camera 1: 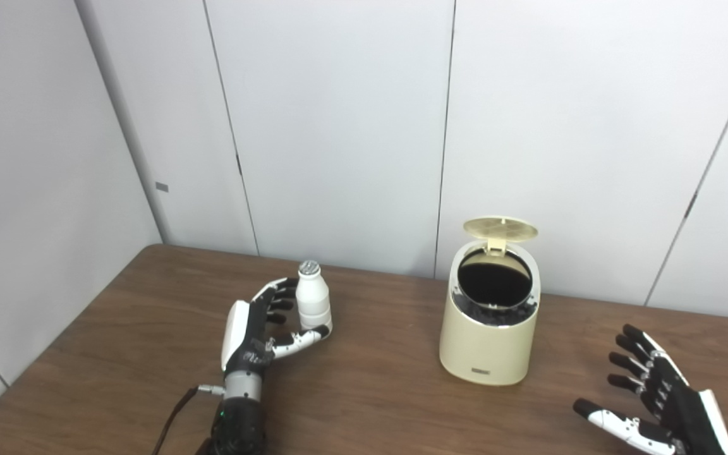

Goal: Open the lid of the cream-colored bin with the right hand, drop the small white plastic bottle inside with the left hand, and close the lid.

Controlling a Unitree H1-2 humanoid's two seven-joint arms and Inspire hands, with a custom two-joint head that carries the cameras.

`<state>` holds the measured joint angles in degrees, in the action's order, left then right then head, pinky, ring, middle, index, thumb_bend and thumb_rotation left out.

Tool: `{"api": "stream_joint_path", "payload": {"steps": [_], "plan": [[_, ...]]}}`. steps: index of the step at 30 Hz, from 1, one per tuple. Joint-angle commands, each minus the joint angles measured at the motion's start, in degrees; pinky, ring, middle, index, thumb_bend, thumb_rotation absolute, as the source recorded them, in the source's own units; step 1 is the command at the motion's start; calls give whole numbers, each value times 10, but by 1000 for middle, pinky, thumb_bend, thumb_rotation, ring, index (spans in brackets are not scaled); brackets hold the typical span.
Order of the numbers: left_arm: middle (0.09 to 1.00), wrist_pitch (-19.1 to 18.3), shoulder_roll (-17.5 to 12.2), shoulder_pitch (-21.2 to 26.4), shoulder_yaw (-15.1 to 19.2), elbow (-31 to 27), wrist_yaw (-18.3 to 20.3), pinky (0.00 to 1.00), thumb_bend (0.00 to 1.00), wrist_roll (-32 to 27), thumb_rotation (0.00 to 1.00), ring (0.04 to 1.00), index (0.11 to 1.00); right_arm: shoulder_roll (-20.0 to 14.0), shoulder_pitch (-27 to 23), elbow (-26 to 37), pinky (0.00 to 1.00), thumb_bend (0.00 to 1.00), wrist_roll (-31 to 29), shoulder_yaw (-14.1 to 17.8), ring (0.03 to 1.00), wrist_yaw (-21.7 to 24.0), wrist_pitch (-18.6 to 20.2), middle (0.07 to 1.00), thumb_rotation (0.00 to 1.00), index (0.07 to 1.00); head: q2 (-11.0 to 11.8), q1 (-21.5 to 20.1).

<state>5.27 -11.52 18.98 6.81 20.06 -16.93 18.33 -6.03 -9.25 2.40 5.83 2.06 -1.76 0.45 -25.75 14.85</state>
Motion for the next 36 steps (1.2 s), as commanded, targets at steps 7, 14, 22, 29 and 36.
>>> {"api": "stream_joint_path", "payload": {"steps": [7,14,22,29,36], "plan": [[691,34,-20,44,-5,19,7,588,819,-25,17,658,728,1,-8,27,718,649,2,-1,819,-2,-6,869,34,869,-3,-4],[590,64,-21,61,-6,52,-7,495,774,-25,0,556,629,3,-3,42,698,650,10,-2,808,-4,5,866,31,867,-6,-9],[481,93,-27,81,-16,92,-17,359,504,-16,0,424,513,2,2,49,721,647,16,-2,817,-4,13,867,48,869,-11,-10],[477,123,-31,87,-24,109,-27,354,503,-10,0,422,516,4,-1,41,700,644,23,-6,800,-8,8,862,44,863,-7,-20],[478,169,-28,88,-29,80,-36,356,504,-2,0,418,510,8,-7,18,689,660,29,-11,803,-12,-3,865,75,866,3,-43]]}}
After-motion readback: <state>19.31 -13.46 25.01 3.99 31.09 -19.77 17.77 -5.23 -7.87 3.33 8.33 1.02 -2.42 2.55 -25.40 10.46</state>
